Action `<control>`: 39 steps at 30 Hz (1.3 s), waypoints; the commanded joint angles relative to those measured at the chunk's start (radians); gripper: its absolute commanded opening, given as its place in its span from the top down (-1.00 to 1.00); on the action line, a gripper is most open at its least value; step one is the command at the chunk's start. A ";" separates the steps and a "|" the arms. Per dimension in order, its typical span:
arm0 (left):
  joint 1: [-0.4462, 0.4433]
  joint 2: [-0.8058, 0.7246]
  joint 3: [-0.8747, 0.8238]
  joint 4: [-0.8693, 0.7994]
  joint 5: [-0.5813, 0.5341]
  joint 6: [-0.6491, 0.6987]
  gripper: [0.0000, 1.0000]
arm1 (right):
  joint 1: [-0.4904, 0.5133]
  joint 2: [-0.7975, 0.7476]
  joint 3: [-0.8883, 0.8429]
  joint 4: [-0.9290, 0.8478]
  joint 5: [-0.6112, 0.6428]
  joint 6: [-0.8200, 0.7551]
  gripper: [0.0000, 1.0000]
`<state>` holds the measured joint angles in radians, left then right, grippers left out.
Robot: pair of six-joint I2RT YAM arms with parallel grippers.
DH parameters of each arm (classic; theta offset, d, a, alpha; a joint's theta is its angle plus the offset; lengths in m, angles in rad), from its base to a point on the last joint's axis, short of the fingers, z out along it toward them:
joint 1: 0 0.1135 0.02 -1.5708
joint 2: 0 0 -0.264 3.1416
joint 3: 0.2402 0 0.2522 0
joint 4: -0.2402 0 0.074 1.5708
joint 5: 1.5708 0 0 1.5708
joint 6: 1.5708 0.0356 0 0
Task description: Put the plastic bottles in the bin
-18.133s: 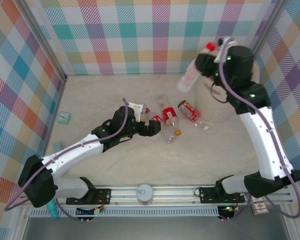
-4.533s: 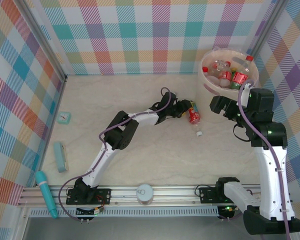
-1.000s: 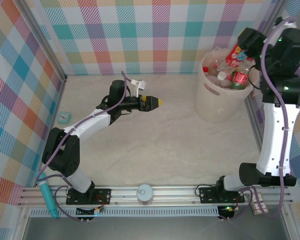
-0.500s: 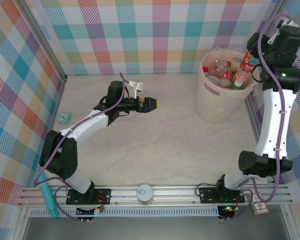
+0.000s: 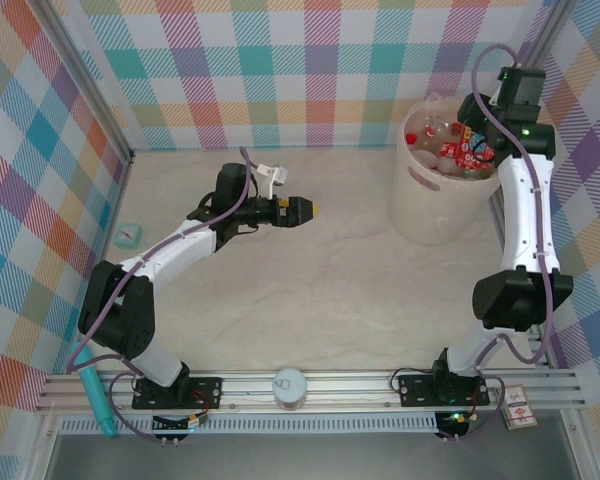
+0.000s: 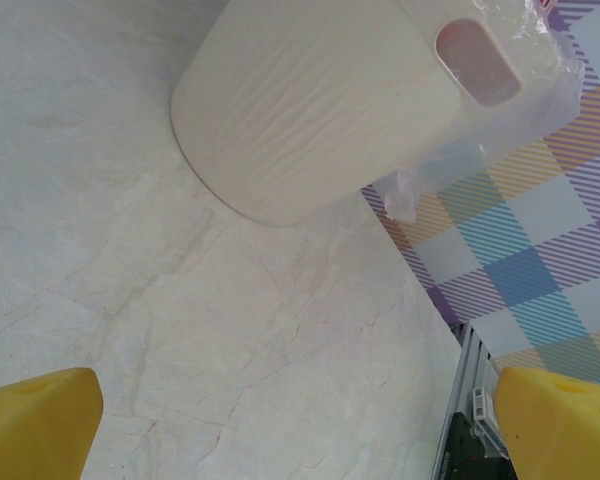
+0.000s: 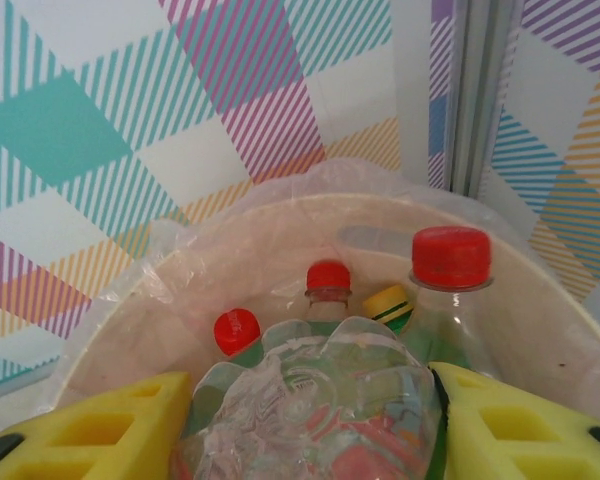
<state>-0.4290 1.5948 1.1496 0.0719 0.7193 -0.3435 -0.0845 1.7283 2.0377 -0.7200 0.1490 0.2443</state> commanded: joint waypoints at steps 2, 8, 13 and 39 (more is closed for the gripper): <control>0.010 -0.025 0.019 -0.023 -0.001 0.025 -0.99 | 0.031 0.068 -0.007 0.000 -0.003 -0.011 -0.11; 0.013 -0.033 0.024 -0.048 -0.006 0.042 -0.99 | 0.035 0.142 0.025 -0.028 0.000 0.000 -0.34; 0.028 -0.045 0.029 -0.079 -0.024 0.059 -0.99 | 0.037 0.151 0.126 -0.099 -0.006 -0.005 -0.78; 0.081 -0.339 -0.076 -0.284 -0.813 0.171 -0.99 | 0.355 -0.333 -0.218 0.043 -0.001 -0.213 -0.98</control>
<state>-0.3607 1.3182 1.1065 -0.1349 0.1955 -0.2337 0.1719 1.5124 1.9301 -0.8055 0.1173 0.1299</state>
